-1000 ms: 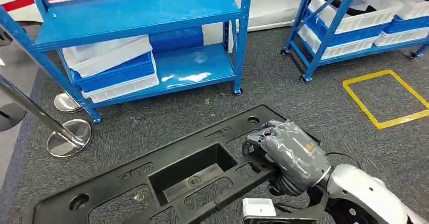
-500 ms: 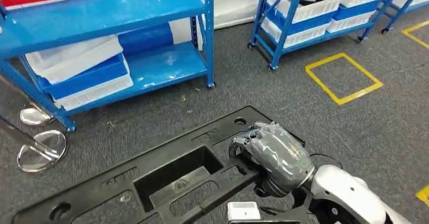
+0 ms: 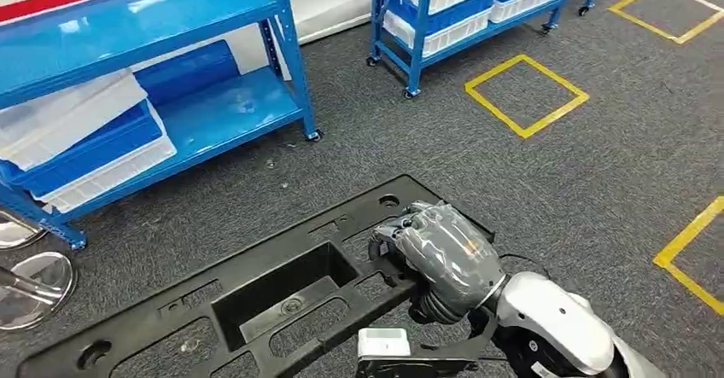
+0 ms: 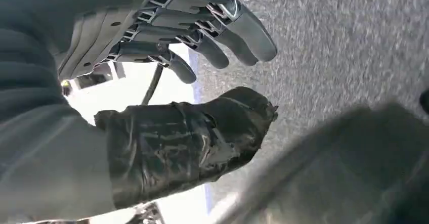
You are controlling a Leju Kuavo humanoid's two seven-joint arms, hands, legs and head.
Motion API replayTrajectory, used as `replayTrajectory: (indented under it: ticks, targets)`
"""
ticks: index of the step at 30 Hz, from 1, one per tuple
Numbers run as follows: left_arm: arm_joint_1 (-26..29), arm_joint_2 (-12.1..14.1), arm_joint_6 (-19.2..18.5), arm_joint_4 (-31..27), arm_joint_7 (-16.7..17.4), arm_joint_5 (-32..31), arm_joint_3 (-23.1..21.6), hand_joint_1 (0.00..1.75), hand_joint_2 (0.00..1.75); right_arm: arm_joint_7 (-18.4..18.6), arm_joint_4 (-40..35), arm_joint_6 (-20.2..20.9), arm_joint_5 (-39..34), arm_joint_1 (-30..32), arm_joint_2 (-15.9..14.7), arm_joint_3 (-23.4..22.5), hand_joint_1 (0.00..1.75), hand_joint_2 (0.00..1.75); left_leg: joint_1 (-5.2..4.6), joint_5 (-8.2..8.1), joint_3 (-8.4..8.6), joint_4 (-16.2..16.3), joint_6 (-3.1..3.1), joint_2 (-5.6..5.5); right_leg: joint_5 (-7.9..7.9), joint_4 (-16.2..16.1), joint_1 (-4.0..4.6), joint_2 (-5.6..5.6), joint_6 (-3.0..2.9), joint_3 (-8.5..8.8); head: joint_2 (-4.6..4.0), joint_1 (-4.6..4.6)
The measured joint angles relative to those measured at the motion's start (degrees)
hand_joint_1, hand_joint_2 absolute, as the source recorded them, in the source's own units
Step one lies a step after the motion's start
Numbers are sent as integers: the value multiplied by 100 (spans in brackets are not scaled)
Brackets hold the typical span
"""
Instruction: Take the parts from the cabinet and place them on the table.
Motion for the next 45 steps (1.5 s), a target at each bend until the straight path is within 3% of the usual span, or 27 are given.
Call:
replayTrajectory:
  ticks: [2,4,5,7,8,9,10,13,14,16,18,19,21,22,23,24,28,29,31,33,34,36,38,39,40,44,45]
  targets:
    - [25,-2,-4,0,2,-35,0,0,175,13,2,4,24,-6,31,0,175,175,0,-467,-378,854,-1,-233,40,0,21,126,-57,-62,0,-20]
    - [40,0,0,0,2,-35,0,0,175,48,2,28,26,5,31,0,175,175,-6,-610,-625,1416,17,-275,77,2,58,275,-85,-106,0,-20]
    - [57,0,2,2,2,-37,0,0,175,55,2,35,28,15,31,0,175,175,-11,-468,-568,1308,43,-283,97,4,70,368,-86,-121,0,-20]
    - [57,0,9,2,4,-41,0,0,175,79,2,39,28,17,31,0,175,175,-30,14,-167,510,123,-354,127,7,83,538,-69,-130,0,-20]
    - [55,2,9,2,4,-48,2,0,175,77,0,37,31,16,31,0,175,175,-38,226,68,43,177,-513,141,7,84,604,-53,-130,0,-20]
    - [58,17,11,2,4,-50,2,0,175,79,0,35,39,21,31,0,175,175,-35,157,159,-168,238,-846,163,7,76,652,-23,-150,0,-11]
    - [69,13,18,2,0,-52,2,0,175,79,2,35,44,12,31,0,175,175,-40,167,184,-291,232,-858,179,25,78,730,3,-187,0,-6]
    - [18,11,22,2,-2,-52,2,0,175,72,0,28,46,65,33,0,175,175,-86,211,214,-323,253,-668,285,-40,23,925,160,-242,0,-31]
    - [30,-7,24,2,-2,-52,2,0,175,72,2,26,46,75,33,0,175,175,15,288,240,-441,280,-558,273,13,27,947,178,-270,0,-24]
    - [34,-9,24,2,-2,-59,4,0,175,70,4,9,46,82,33,0,175,175,-23,345,243,-484,332,-402,-132,486,81,439,199,-507,0,39]
    - [53,0,33,2,-2,-90,4,0,175,72,13,-31,61,142,37,0,175,175,-45,352,205,-471,344,-247,-525,1302,51,245,238,-834,0,37]
    - [55,2,33,2,0,-92,4,0,175,72,26,-75,68,189,44,0,175,175,-45,351,191,-458,343,-173,-583,1531,36,200,255,-913,0,50]
    - [54,2,33,2,0,-92,4,0,175,74,48,-103,72,217,44,0,175,175,-36,337,169,-422,327,-24,-361,1274,-8,141,285,-721,0,50]
    - [48,0,33,2,0,-92,4,0,175,79,48,-105,79,216,44,0,175,175,-26,317,167,-397,298,48,-136,800,-27,71,295,-437,0,44]
    - [45,-2,33,2,0,-92,4,0,175,83,48,-107,81,218,44,0,175,175,-21,295,181,-382,264,99,42,325,-29,-78,298,-142,0,48]
    - [48,2,33,2,0,-92,4,0,175,87,48,-120,81,218,44,0,175,175,-29,269,188,-356,222,152,-24,23,5,-370,298,-1,0,55]
    - [40,2,35,2,0,-105,4,0,175,179,48,-302,107,302,50,0,175,175,-66,233,210,-336,97,395,22,-7,82,-120,112,-49,0,28]
    - [37,2,35,2,-2,-109,4,0,175,186,48,-325,114,302,50,-2,175,175,-48,193,201,-324,56,385,60,-41,55,-52,52,-48,0,22]
    - [37,0,35,2,-2,-125,4,0,175,186,46,-361,122,300,50,-7,175,175,-21,-155,42,82,18,-127,93,-50,38,50,-1,-78,0,-7]
    - [50,0,20,2,-20,-140,4,0,175,186,48,-389,127,308,52,-7,175,175,-22,-607,-374,980,17,-268,125,-50,60,189,-49,-130,0,-31]
    - [52,0,20,2,-22,-149,4,0,175,188,48,-404,131,326,52,-7,175,175,-22,-694,-533,1310,22,-273,137,-47,76,263,-65,-151,0,-31]
    - [60,2,-13,2,-37,-162,4,0,175,188,48,-444,153,386,52,-7,175,175,-24,-459,-479,1184,55,-281,155,-42,90,420,-65,-164,0,-31]
    - [60,4,-29,2,-46,-177,4,0,175,188,48,-507,168,423,52,-7,175,175,-28,59,-55,300,118,-395,170,-33,91,570,-47,-162,0,-33]
    - [57,11,-31,2,-50,-181,4,0,175,188,48,-557,184,433,52,-7,175,175,-28,207,125,-113,158,-630,183,-32,80,629,-28,-168,0,-35]
    - [61,15,-31,2,-52,-197,4,0,175,184,55,-608,197,443,52,-7,175,175,-21,158,164,-259,182,-865,205,-14,110,682,13,-205,0,-20]
    - [26,4,-26,2,-50,-278,4,0,175,243,46,-653,133,538,6,-44,175,175,-46,225,216,-362,244,-623,325,-77,67,937,191,-278,0,-22]
    - [28,-9,-13,2,-41,-297,4,0,175,302,-5,-623,13,600,-79,-81,175,175,-13,271,238,-421,282,-509,237,25,49,702,167,-330,0,-26]
